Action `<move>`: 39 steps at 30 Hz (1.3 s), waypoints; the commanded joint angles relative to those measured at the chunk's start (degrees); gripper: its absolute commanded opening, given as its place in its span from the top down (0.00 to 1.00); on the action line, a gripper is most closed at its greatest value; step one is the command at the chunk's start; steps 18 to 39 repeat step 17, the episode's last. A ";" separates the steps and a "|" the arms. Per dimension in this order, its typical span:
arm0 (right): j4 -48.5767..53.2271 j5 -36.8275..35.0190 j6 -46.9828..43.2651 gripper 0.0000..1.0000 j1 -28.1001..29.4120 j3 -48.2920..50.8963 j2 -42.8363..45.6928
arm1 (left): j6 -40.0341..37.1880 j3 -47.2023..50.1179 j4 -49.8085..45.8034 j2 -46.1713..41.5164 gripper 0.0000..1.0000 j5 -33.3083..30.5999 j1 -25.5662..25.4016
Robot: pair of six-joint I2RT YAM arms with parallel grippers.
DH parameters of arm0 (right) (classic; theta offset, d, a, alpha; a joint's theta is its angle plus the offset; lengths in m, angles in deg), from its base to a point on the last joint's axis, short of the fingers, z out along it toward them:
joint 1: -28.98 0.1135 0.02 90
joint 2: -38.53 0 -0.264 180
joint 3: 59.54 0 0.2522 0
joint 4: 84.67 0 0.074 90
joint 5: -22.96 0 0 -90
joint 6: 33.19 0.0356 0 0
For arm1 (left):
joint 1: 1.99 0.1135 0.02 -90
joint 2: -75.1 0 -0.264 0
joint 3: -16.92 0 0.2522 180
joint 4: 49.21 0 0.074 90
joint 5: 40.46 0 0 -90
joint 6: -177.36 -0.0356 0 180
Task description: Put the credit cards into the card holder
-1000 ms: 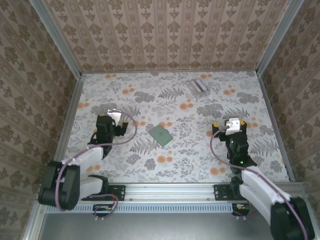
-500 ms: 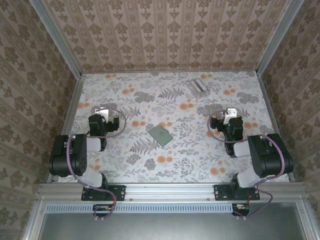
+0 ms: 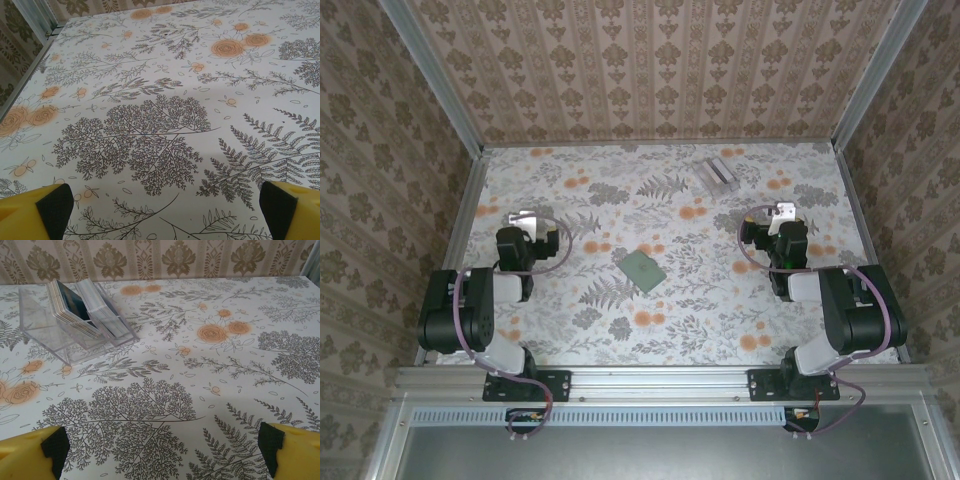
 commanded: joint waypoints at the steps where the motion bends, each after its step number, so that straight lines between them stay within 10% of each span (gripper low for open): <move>1: 0.93 0.01 0.59 0.00 0.36 -0.45 0.16 | 1.20 -0.97 1.45 -0.44 0.00 0.93 -0.06; 39: 1.50 0.91 -0.37 0.00 0.80 -0.71 0.14 | 1.25 -0.91 1.53 -0.41 0.00 0.93 -0.06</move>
